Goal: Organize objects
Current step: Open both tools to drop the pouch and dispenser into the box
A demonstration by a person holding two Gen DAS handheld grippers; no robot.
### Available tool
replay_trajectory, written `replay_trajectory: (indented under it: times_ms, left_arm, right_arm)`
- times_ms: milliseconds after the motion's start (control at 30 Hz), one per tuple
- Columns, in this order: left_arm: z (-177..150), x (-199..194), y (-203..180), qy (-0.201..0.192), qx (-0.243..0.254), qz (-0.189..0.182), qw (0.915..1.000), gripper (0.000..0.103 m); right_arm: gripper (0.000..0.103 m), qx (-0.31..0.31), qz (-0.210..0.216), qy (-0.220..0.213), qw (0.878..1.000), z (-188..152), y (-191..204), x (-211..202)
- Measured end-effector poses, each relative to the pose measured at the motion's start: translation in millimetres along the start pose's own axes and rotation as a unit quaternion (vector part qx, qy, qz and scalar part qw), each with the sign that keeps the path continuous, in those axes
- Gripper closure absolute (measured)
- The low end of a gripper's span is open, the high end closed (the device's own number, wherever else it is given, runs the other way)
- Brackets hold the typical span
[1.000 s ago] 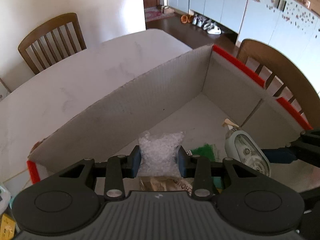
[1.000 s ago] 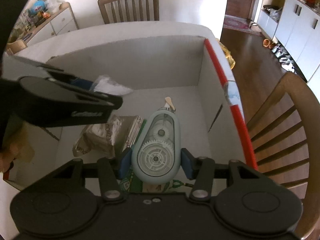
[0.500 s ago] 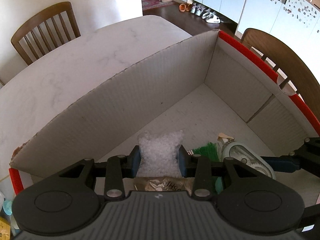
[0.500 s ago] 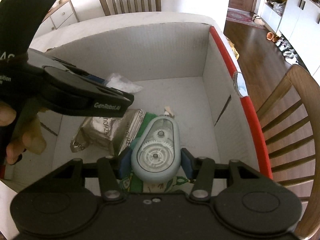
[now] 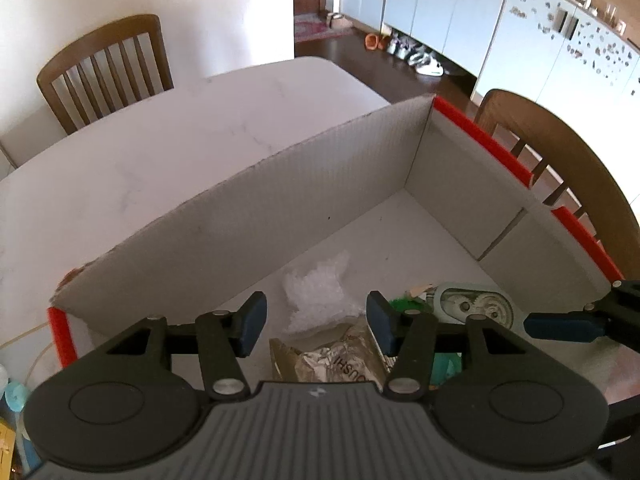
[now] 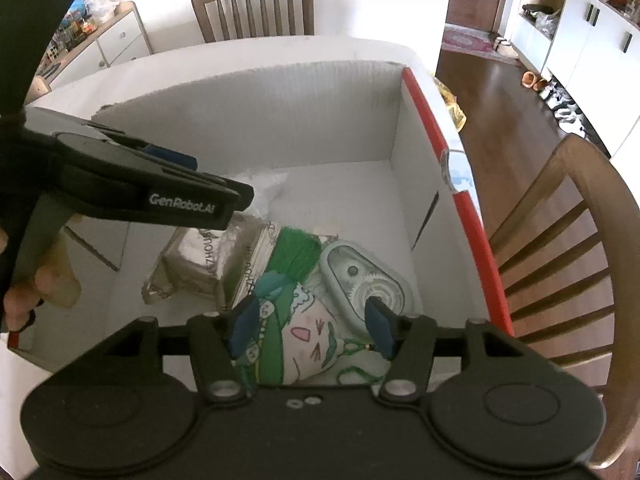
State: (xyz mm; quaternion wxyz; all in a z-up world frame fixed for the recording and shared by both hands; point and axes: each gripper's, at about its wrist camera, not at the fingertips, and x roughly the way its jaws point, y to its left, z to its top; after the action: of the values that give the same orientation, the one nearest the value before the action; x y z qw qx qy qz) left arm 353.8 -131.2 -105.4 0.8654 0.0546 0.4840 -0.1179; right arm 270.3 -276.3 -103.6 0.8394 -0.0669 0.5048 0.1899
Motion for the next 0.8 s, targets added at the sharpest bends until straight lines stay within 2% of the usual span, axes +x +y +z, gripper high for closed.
replay_trajectory:
  times_ms: [433, 800]
  left_arm:
    - [-18.8, -57.0, 11.8, -0.059, -0.020, -0.015, 0.9979, 0.049]
    - [-39.2, -112.0, 32.5, -0.109, -0.037, -0.042, 0.9925, 0.049]
  right_arm:
    - [0.041, -0.004, 0.001, -0.047, 0.999, -1.8, 19.7, -44.7]
    - [0.040, 0.014, 0.006, -0.084, 0.996, -6.7, 45.6, -80.4]
